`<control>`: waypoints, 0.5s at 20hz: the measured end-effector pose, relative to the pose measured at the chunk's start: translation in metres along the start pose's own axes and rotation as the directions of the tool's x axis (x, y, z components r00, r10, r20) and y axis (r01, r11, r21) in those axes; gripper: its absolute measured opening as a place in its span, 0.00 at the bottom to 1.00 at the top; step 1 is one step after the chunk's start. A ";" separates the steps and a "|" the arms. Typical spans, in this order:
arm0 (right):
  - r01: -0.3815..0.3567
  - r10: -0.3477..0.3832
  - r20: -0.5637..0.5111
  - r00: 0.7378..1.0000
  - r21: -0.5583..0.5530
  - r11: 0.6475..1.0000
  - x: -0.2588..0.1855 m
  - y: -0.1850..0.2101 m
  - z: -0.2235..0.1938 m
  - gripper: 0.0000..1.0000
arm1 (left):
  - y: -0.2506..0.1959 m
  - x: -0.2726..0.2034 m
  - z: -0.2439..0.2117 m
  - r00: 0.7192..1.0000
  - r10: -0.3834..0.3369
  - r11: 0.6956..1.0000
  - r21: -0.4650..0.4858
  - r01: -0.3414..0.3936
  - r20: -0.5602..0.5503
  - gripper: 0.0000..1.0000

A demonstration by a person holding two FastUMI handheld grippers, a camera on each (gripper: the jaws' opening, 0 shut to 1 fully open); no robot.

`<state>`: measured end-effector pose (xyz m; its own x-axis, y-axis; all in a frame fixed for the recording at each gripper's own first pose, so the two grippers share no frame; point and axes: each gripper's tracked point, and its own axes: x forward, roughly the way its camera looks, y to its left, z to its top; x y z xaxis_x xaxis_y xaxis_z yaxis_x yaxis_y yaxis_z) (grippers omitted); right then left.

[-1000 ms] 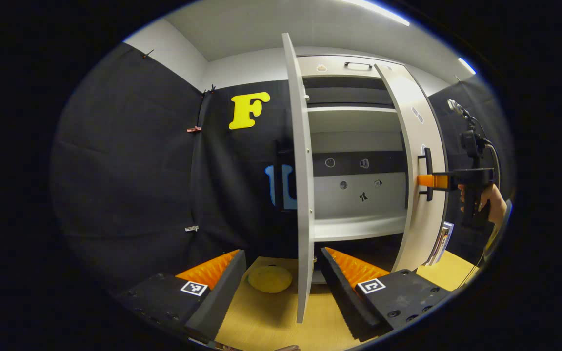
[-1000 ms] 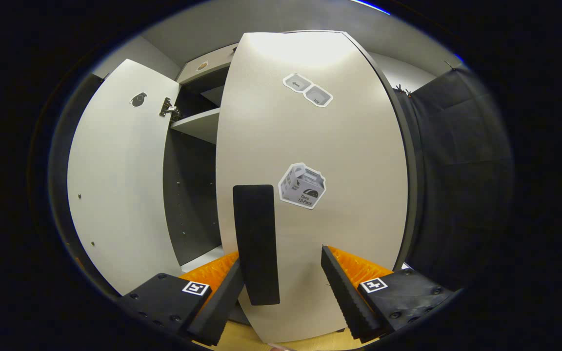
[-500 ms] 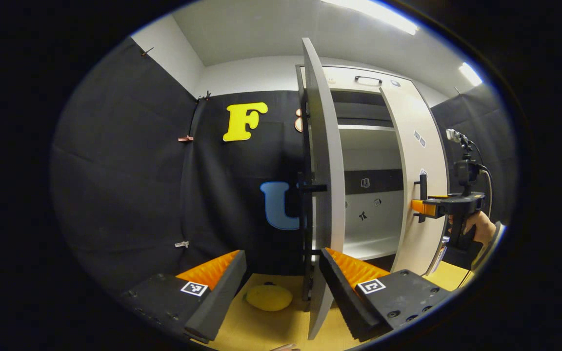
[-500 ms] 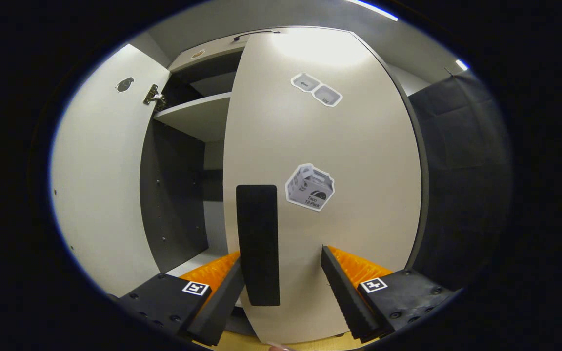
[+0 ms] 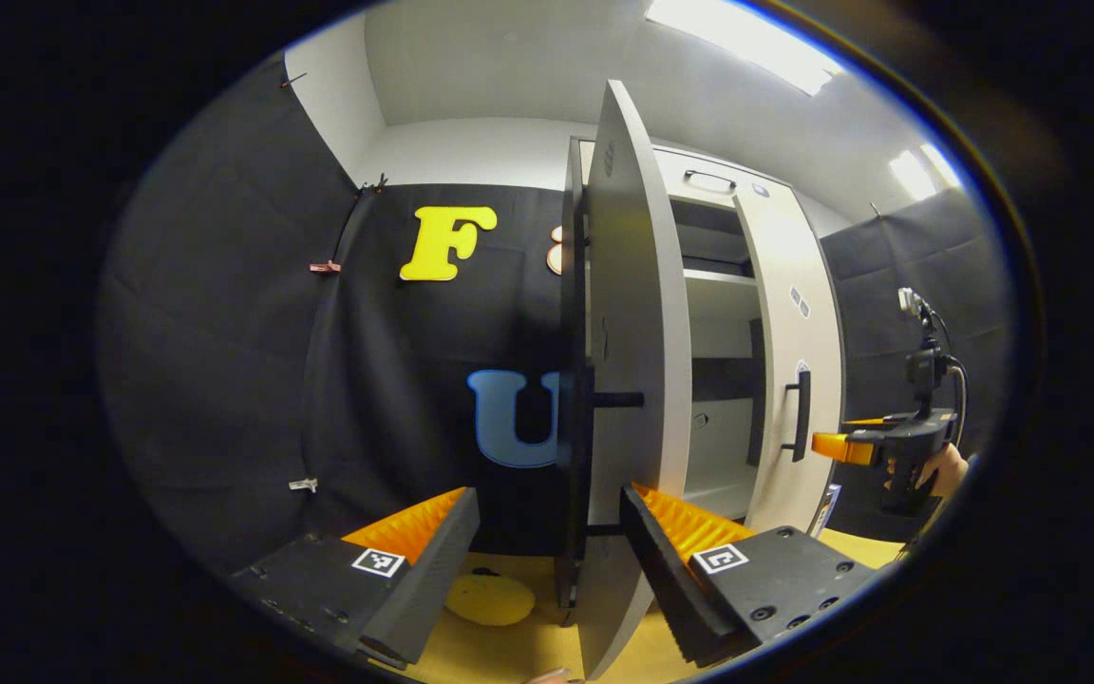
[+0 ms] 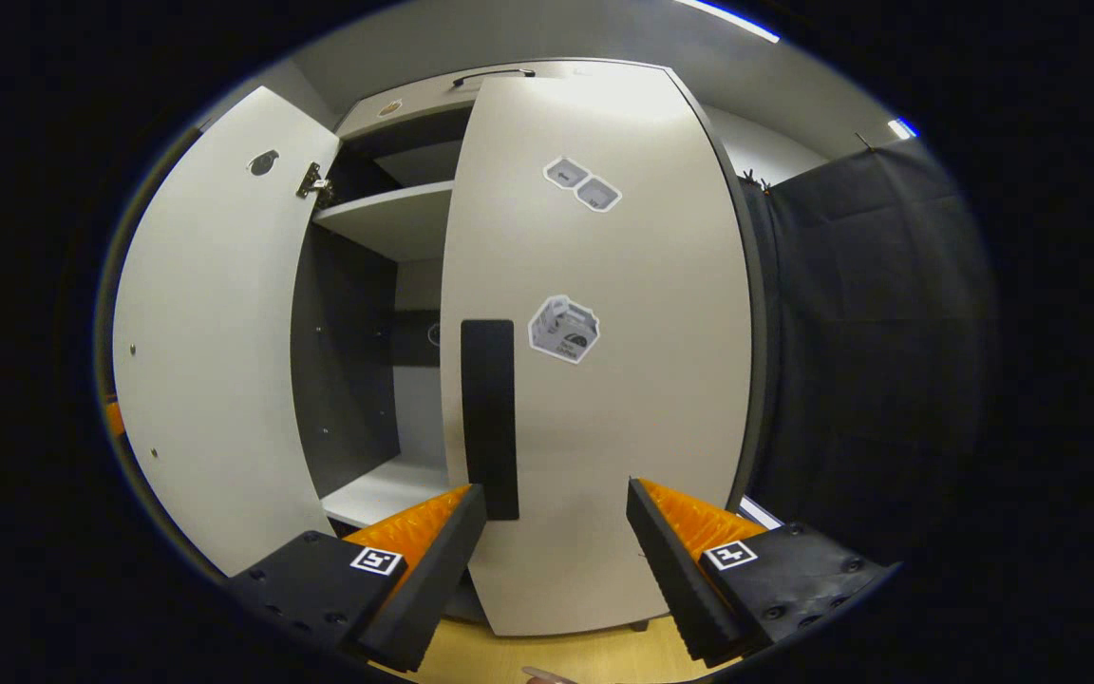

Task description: Grasp the bottle in the cabinet with the left hand and place it on the coaster, then close the right door with the right hand and the left door with the left hand.

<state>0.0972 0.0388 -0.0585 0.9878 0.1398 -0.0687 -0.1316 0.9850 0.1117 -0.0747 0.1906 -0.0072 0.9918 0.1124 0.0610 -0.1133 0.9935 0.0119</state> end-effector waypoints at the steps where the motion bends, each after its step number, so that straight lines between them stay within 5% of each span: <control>1: 0.007 -0.007 -0.017 1.000 -0.010 1.000 -0.007 -0.002 -0.006 0.99 | 0.000 0.001 0.001 1.000 -0.015 1.000 0.008 0.015 -0.001 0.93; 6: 0.038 -0.037 -0.031 0.999 0.022 0.999 -0.041 -0.009 -0.016 0.98 | -0.004 0.004 0.003 0.996 -0.088 0.992 0.094 0.087 -0.001 0.93; 10: 0.067 -0.066 -0.031 0.997 0.035 0.997 -0.052 -0.023 -0.016 0.98 | -0.008 0.003 0.000 0.995 -0.096 0.995 0.036 0.096 -0.012 0.93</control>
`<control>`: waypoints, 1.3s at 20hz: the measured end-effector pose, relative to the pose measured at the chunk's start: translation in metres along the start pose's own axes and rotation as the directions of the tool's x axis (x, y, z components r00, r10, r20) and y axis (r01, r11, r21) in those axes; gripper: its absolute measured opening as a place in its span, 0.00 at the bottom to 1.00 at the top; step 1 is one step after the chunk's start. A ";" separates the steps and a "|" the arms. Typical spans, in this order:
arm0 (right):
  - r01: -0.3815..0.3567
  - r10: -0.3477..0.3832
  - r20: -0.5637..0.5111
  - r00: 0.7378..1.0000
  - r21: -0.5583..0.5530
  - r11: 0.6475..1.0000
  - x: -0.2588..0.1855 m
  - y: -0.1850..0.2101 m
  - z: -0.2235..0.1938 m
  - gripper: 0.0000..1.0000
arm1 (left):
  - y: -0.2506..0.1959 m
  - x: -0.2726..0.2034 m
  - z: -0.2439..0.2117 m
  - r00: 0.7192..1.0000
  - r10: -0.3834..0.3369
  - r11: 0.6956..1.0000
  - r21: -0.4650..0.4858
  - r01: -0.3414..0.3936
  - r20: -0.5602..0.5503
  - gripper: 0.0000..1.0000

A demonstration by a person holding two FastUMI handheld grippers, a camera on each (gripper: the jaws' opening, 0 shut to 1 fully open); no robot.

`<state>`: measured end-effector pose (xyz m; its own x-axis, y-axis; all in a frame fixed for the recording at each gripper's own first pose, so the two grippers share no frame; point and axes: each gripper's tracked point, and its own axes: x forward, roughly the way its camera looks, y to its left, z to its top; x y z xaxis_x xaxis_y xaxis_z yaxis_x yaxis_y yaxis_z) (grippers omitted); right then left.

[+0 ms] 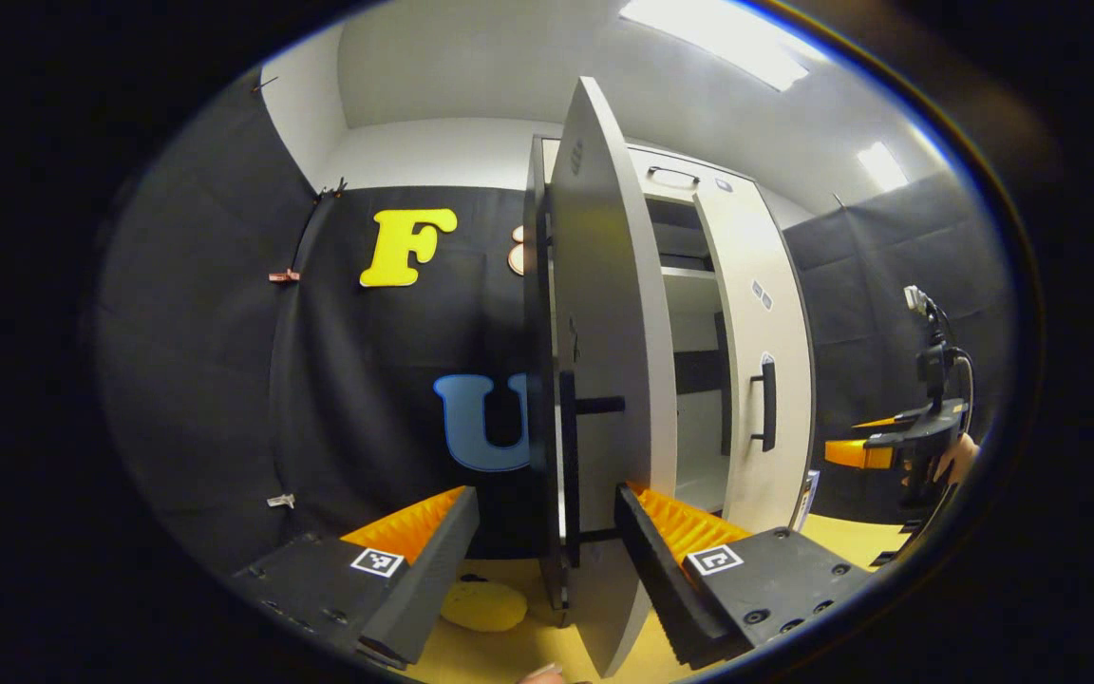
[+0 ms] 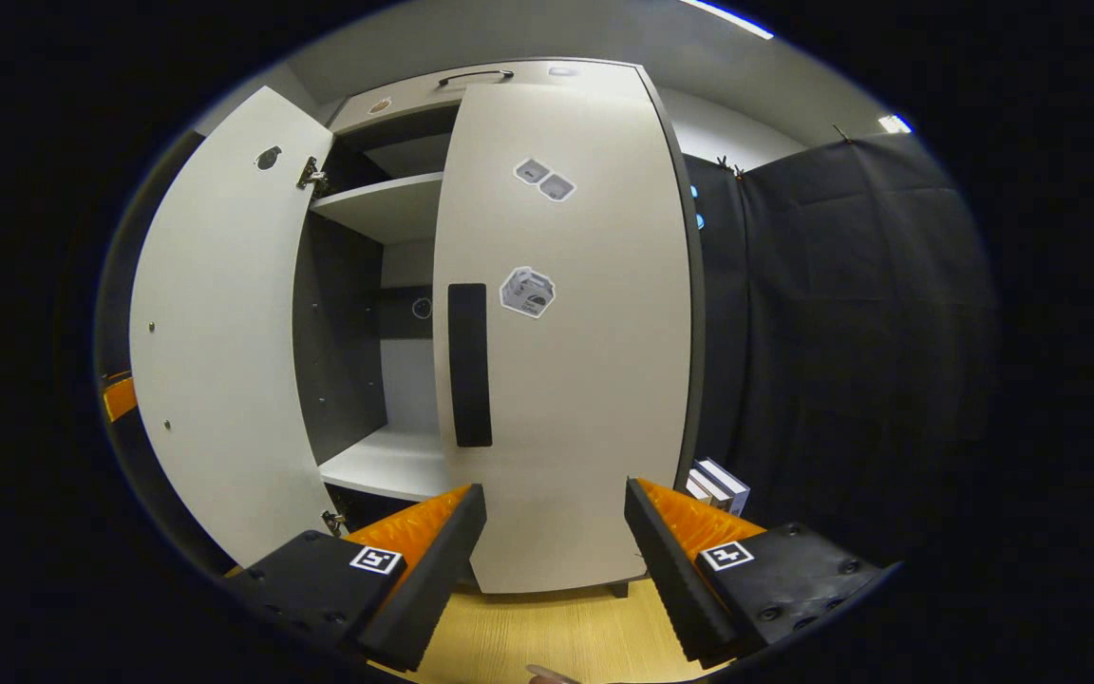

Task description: Grasp the bottle in the cabinet with the left hand and place it on the coaster, then close the right door with the right hand and the left door with the left hand.

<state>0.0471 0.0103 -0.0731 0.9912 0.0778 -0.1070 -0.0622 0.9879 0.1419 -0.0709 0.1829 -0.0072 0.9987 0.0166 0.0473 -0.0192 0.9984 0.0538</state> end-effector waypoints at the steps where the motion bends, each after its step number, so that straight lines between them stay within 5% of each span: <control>1: 0.000 0.000 0.000 1.000 -0.002 1.000 0.000 -0.004 0.001 0.98 | -0.002 0.000 0.001 1.000 0.003 1.000 -0.004 -0.003 -0.001 0.93; 11: -0.136 0.136 0.020 0.991 0.008 0.991 0.029 0.005 0.013 0.98 | -0.011 -0.008 -0.004 0.993 0.117 0.989 -0.085 -0.119 -0.027 0.90; 16: -0.180 0.180 0.016 0.984 -0.007 0.984 0.036 0.008 0.010 0.98 | -0.037 -0.002 -0.005 0.997 0.075 0.990 -0.117 -0.078 -0.027 0.90; 26: -0.153 0.153 0.020 0.988 -0.007 0.988 0.042 -0.022 0.011 0.98 | -0.089 0.027 -0.009 0.999 -0.010 0.995 -0.104 0.005 -0.053 0.90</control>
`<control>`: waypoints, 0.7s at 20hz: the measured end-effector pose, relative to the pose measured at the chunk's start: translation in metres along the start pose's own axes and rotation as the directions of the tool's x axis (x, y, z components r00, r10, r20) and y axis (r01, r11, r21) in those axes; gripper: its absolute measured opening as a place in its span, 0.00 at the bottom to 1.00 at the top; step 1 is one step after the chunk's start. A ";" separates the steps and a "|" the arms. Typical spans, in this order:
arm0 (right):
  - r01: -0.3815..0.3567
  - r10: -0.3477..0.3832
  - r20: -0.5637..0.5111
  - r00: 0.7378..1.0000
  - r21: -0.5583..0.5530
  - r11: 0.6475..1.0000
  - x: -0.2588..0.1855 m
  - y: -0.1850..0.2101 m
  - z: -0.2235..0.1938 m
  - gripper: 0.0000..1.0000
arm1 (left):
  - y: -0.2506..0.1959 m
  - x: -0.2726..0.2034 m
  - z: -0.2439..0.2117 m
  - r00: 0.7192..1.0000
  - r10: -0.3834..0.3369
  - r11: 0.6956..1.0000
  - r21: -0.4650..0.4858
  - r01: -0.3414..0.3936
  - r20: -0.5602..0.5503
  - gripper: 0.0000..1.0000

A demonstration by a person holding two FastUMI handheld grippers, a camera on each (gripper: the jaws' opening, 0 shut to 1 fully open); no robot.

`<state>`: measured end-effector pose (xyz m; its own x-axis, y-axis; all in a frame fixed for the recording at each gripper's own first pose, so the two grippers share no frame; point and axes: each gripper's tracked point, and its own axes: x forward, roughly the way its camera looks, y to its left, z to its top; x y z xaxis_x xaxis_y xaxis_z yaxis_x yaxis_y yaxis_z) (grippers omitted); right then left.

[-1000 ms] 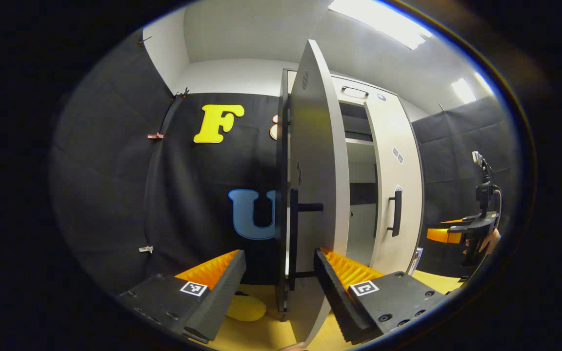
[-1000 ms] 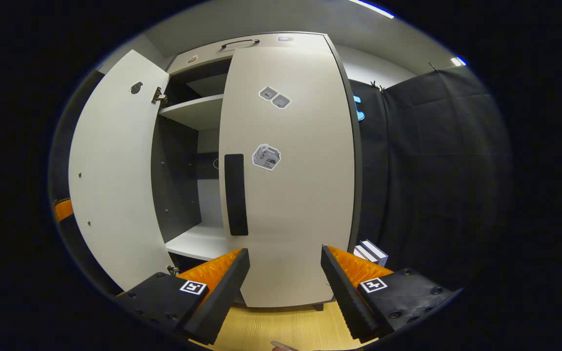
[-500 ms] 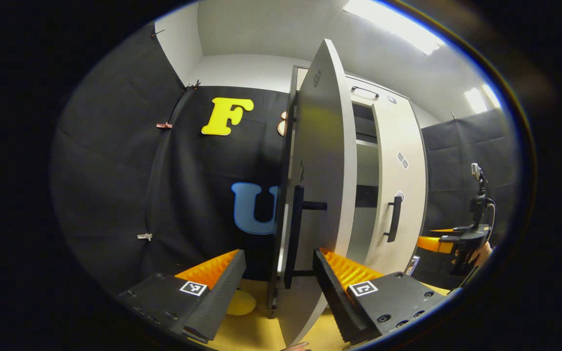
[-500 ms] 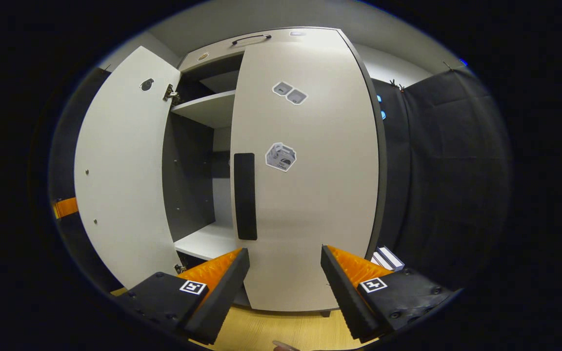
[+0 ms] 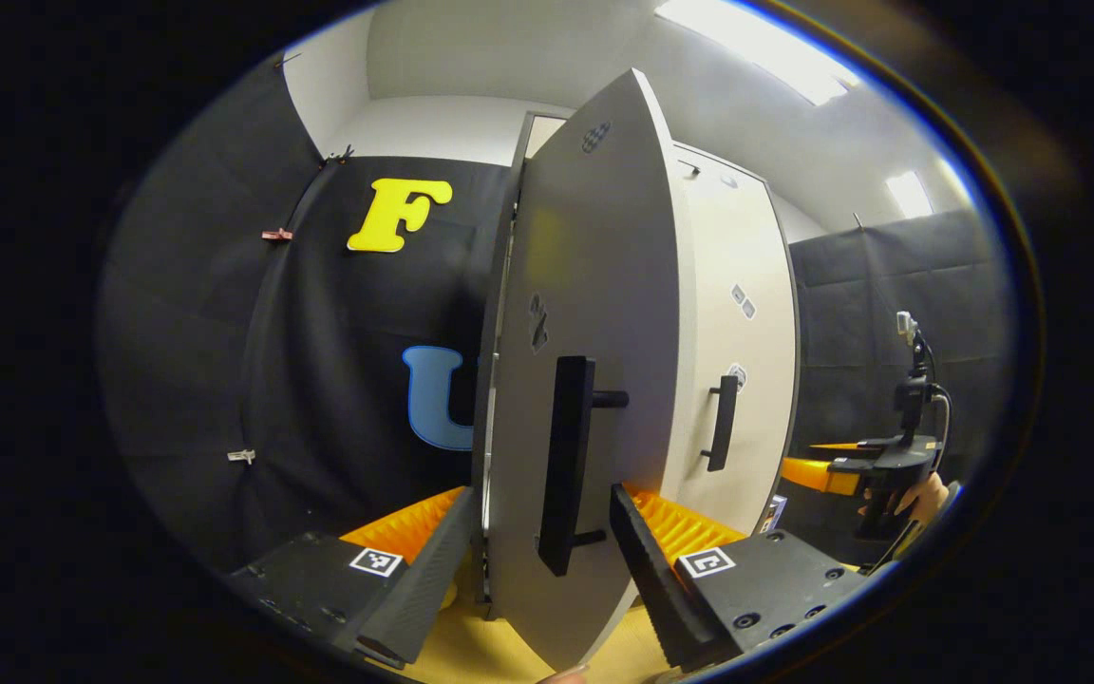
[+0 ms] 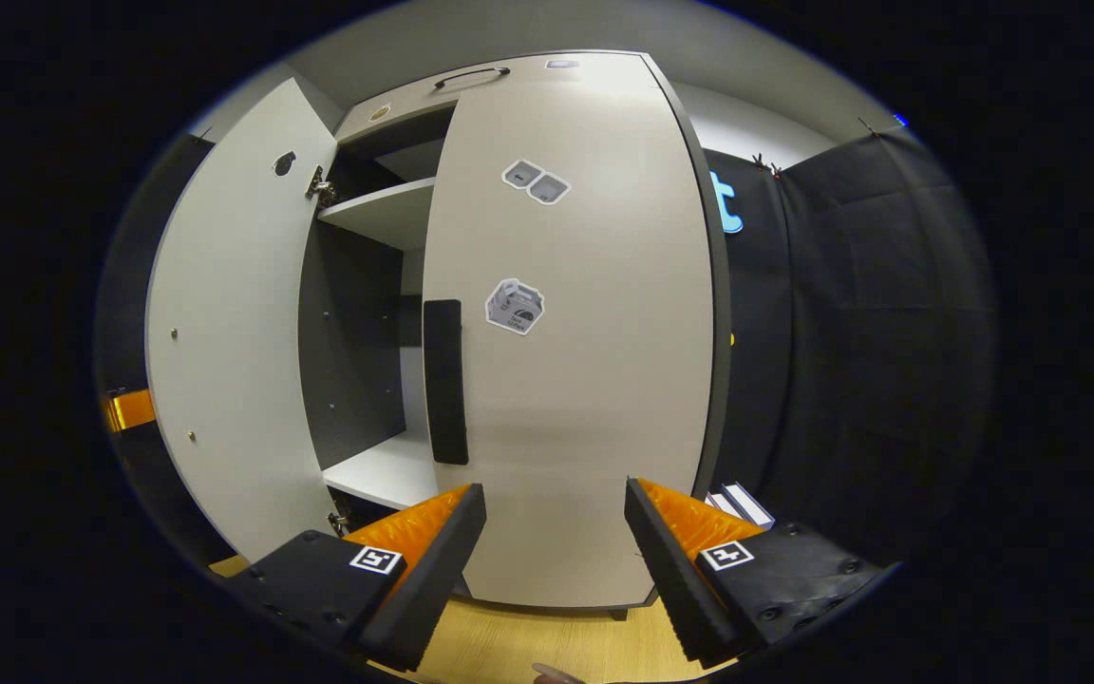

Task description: Grasp the bottle in the cabinet with the left hand and place it on the coaster, then close the right door with the right hand and the left door with the left hand.

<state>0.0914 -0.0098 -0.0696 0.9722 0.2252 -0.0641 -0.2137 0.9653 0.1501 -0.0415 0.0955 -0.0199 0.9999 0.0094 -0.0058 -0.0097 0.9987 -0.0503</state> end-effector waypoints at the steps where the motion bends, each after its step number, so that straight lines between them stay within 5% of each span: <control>1: 0.006 -0.006 0.001 1.000 0.001 1.000 -0.001 -0.004 0.001 0.98 | -0.001 0.006 -0.002 1.000 0.000 1.000 -0.001 0.000 -0.002 0.90; 10: 0.059 -0.059 -0.003 0.998 0.006 0.998 -0.012 -0.032 0.000 0.98 | -0.070 0.035 -0.012 0.984 -0.174 0.984 -0.036 0.173 -0.026 0.91; 14: 0.076 -0.076 0.006 0.997 0.009 0.997 -0.020 -0.042 0.002 0.98 | -0.081 0.046 -0.020 0.979 -0.198 0.979 -0.053 0.195 -0.043 0.94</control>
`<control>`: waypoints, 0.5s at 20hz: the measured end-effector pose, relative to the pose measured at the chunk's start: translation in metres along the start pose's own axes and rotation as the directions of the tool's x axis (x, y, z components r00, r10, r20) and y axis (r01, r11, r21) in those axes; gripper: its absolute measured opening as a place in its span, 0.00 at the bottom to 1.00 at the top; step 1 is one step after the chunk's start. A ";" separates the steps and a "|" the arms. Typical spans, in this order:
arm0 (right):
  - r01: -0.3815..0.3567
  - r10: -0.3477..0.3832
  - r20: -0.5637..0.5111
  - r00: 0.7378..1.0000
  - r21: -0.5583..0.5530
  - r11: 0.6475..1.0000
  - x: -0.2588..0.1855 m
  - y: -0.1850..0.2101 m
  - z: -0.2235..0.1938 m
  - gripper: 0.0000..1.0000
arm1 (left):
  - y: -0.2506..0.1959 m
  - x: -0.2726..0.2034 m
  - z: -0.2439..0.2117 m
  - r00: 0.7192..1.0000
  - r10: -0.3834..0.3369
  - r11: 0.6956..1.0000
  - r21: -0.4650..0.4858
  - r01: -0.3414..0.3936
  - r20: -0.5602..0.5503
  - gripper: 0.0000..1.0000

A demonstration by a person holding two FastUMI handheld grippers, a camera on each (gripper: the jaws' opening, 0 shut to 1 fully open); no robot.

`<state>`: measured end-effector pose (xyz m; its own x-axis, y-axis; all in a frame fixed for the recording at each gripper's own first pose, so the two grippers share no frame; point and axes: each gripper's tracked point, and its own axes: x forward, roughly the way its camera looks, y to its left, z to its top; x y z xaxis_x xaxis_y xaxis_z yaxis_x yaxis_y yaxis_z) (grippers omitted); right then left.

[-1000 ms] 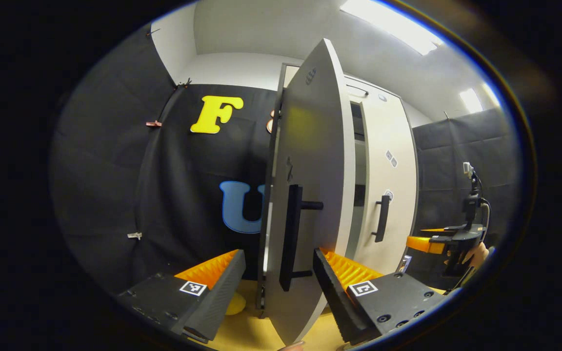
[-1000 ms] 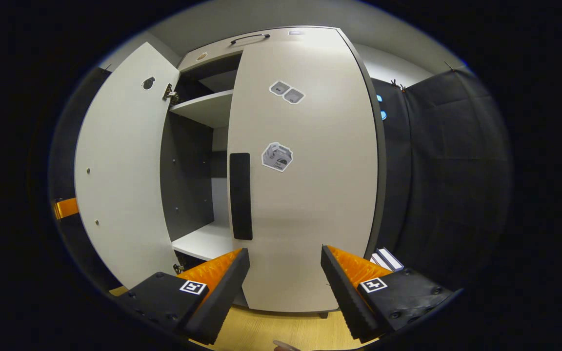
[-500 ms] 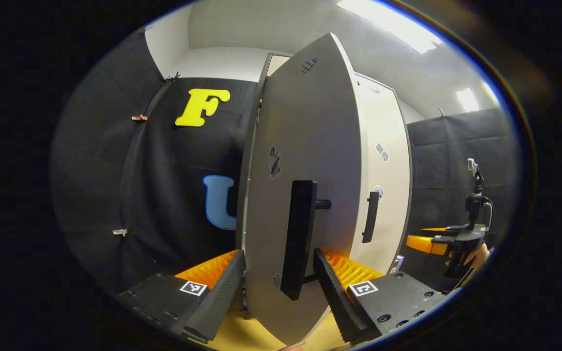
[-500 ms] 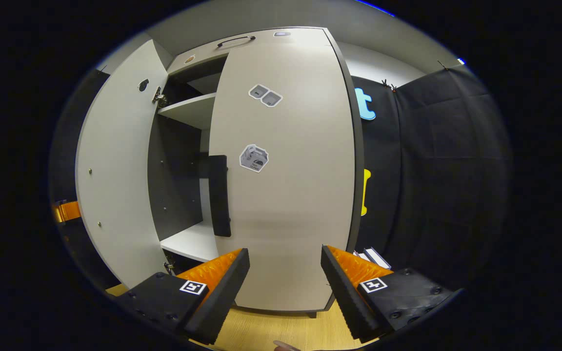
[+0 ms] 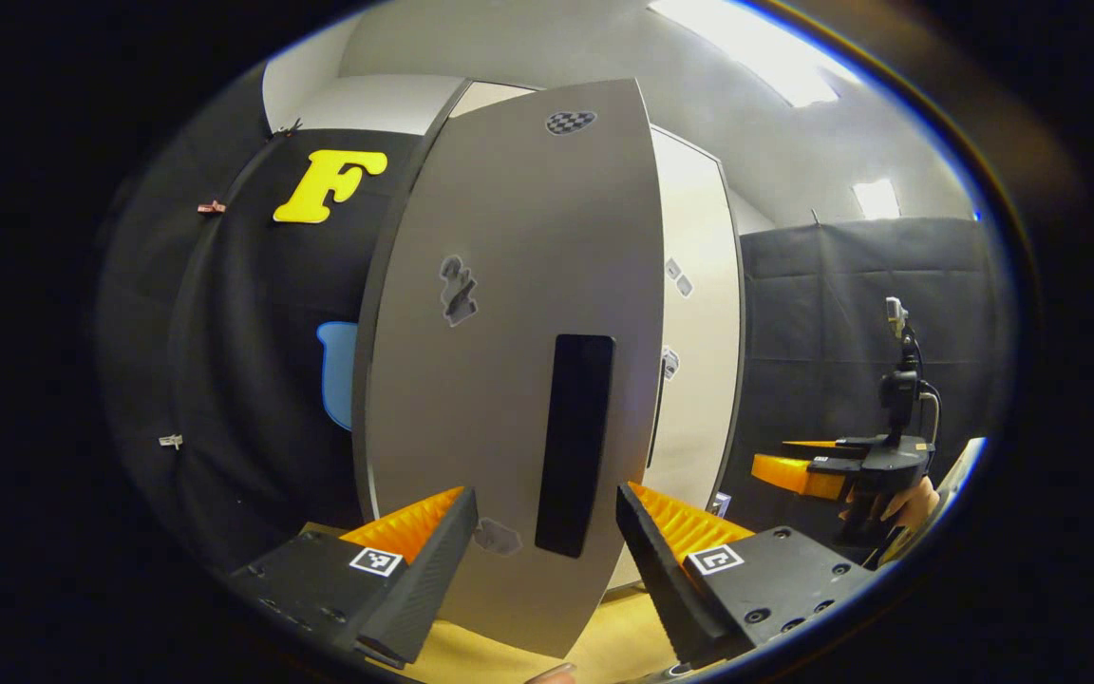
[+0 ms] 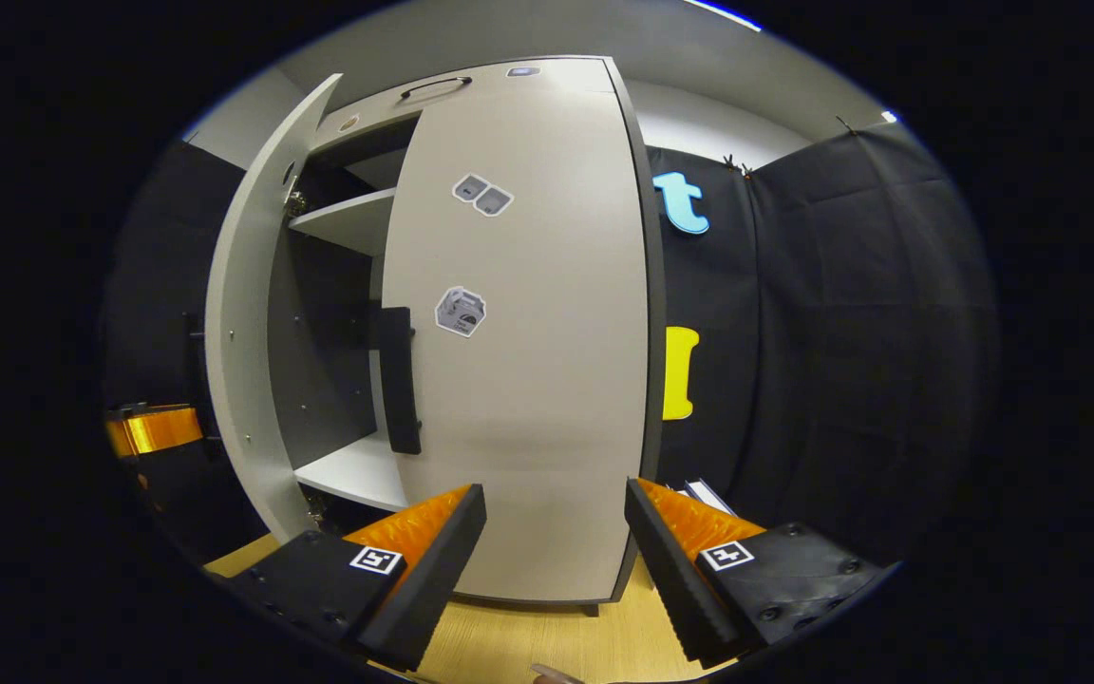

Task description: Grasp the bottle in the cabinet with the left hand and place it on the coaster, then close the right door with the right hand and the left door with the left hand.

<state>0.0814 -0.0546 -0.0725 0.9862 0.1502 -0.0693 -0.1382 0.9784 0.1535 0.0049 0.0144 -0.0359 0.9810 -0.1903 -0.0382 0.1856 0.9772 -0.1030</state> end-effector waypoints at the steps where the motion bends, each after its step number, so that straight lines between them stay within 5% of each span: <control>1: 0.004 -0.004 -0.003 1.000 0.001 1.000 -0.001 -0.003 0.000 0.98 | 0.000 0.000 -0.003 1.000 0.004 1.000 -0.008 -0.004 -0.006 0.94; 10: 0.010 -0.010 -0.012 1.000 0.008 1.000 -0.007 -0.003 0.002 0.98 | 0.003 -0.001 -0.020 0.998 0.059 0.997 0.058 -0.057 -0.037 0.94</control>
<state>0.0753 -0.0588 -0.0706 0.9865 0.1417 -0.0824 -0.1273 0.9788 0.1604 0.0034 0.0153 -0.0560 0.9875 -0.1355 -0.0808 0.1323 0.9903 -0.0433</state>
